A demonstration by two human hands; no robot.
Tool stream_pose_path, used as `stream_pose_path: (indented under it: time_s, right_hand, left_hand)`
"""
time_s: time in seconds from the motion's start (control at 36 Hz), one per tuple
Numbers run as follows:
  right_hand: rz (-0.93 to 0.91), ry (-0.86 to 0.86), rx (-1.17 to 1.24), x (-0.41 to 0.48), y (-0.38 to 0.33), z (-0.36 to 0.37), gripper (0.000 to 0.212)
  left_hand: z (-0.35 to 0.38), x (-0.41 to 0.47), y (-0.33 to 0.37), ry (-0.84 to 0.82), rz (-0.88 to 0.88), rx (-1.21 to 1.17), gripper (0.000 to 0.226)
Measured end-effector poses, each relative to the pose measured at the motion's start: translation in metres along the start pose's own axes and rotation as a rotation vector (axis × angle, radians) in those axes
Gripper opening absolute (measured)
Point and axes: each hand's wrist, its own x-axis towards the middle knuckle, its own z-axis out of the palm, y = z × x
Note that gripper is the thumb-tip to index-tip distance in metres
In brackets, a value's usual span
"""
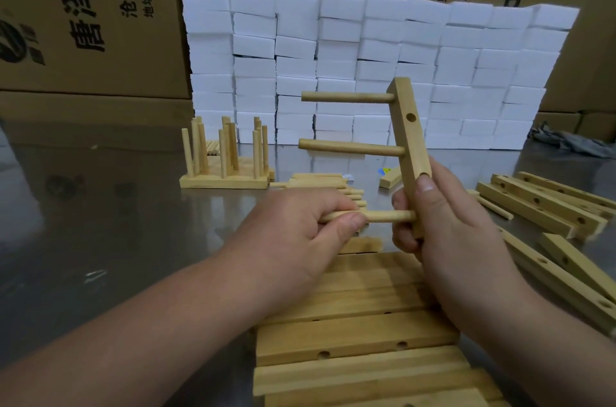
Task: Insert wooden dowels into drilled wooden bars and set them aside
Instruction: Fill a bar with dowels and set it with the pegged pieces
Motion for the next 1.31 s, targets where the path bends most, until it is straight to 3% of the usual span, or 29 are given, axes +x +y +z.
stream_pose_path:
  time_s: [0.33,0.47,0.56,0.61,0.72,0.83,1.03,1.22,1.31]
  right_hand:
    - [-0.042,0.040,-0.005,0.000,0.002,0.001,0.027]
    - [-0.024,0.035,0.071,0.003,-0.001,-0.002,0.024]
    - [-0.026,0.014,0.084,0.005,-0.003,-0.004,0.027]
    - [0.002,0.047,0.109,0.007,-0.001,-0.006,0.028]
    - [0.151,0.113,0.245,0.011,0.002,-0.016,0.033]
    - [0.283,0.012,0.296,0.013,0.001,-0.023,0.037]
    - [0.587,-0.291,0.537,0.019,-0.005,-0.030,0.038]
    - [0.843,-0.625,0.792,0.022,-0.005,-0.039,0.062]
    - [0.879,-0.716,0.860,0.023,-0.002,-0.039,0.071]
  left_hand:
    - [0.001,0.001,0.010,0.040,-0.275,-0.210,0.024]
    - [-0.002,0.003,0.010,0.033,-0.246,-0.152,0.024]
    - [-0.007,0.002,0.009,0.009,-0.195,-0.202,0.039]
    - [-0.009,0.002,0.003,0.086,-0.181,-0.301,0.044]
    - [-0.016,0.008,-0.018,0.330,-0.276,-0.431,0.031]
    - [-0.016,0.011,-0.032,0.360,-0.298,-0.280,0.019]
    - [-0.017,0.010,-0.034,0.289,-0.169,-0.269,0.027]
    - [-0.016,0.008,-0.039,0.166,-0.128,-0.321,0.065]
    - [-0.013,0.005,-0.036,0.127,-0.113,-0.328,0.050]
